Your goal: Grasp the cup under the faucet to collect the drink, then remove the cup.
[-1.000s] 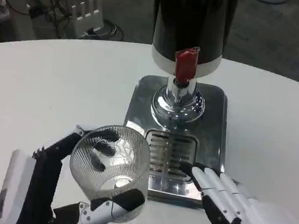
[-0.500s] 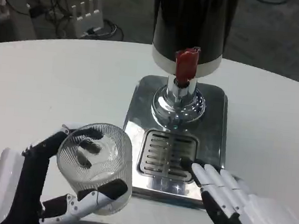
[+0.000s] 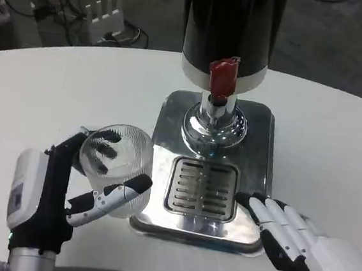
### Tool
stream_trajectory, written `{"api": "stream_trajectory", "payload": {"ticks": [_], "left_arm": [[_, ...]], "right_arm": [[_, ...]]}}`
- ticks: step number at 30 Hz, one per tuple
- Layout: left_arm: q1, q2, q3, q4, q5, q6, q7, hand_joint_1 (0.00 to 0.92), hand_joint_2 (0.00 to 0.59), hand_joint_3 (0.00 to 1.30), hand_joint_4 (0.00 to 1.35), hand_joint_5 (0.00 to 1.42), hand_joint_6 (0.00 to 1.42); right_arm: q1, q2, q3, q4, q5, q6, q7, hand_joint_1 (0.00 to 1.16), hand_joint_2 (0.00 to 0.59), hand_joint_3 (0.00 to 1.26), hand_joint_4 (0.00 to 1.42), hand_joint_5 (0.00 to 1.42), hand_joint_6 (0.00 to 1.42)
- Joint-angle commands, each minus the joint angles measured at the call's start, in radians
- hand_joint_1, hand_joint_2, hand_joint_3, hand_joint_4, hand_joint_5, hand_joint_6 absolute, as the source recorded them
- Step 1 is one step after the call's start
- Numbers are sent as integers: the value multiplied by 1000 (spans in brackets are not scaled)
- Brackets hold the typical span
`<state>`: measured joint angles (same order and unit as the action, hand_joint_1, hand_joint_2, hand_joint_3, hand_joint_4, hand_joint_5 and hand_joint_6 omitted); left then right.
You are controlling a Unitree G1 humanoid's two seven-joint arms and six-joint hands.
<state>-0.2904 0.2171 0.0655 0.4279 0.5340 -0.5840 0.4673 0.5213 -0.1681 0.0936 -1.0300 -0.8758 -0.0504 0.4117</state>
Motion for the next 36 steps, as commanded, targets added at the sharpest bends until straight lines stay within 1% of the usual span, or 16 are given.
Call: {"api": "stream_trajectory", "payload": {"ticks": [1,3,5,12,19,23,27,32,36], "left_arm": [[-85,20,-22,72,-1,-6,37,453,30,722,776,875,848],[-109,24,-32,98,-2,-7,42,452,28,722,776,877,864],[-159,29,-44,146,-3,-1,46,449,27,722,776,878,876],[-283,43,-98,269,18,14,71,443,29,729,776,878,904],[-379,47,-168,415,47,36,114,440,32,731,776,893,913],[-416,41,-196,466,55,36,136,447,35,731,776,894,916],[-460,25,-224,514,62,45,159,451,36,731,776,895,918],[-517,16,-284,579,93,53,192,455,37,731,776,895,938],[-555,-5,-301,628,89,63,209,459,39,731,776,895,938]], "right_arm": [[-6,2,1,-11,7,7,14,601,425,43,0,0,0],[-5,4,0,-14,7,6,12,601,425,43,0,0,0],[-2,5,-8,-17,12,3,11,601,425,43,0,0,0],[18,6,-69,-17,63,-16,-1,601,425,43,0,0,0],[41,5,-86,-17,90,-31,-13,601,425,43,0,0,0],[36,4,-94,-17,98,-27,-10,604,428,44,0,0,0],[25,1,-103,-17,105,-20,-5,607,430,44,0,0,0],[30,-2,-109,-16,115,-14,-4,609,431,46,0,0,0],[31,-6,-110,-10,121,-15,-4,611,431,50,0,0,0]]}}
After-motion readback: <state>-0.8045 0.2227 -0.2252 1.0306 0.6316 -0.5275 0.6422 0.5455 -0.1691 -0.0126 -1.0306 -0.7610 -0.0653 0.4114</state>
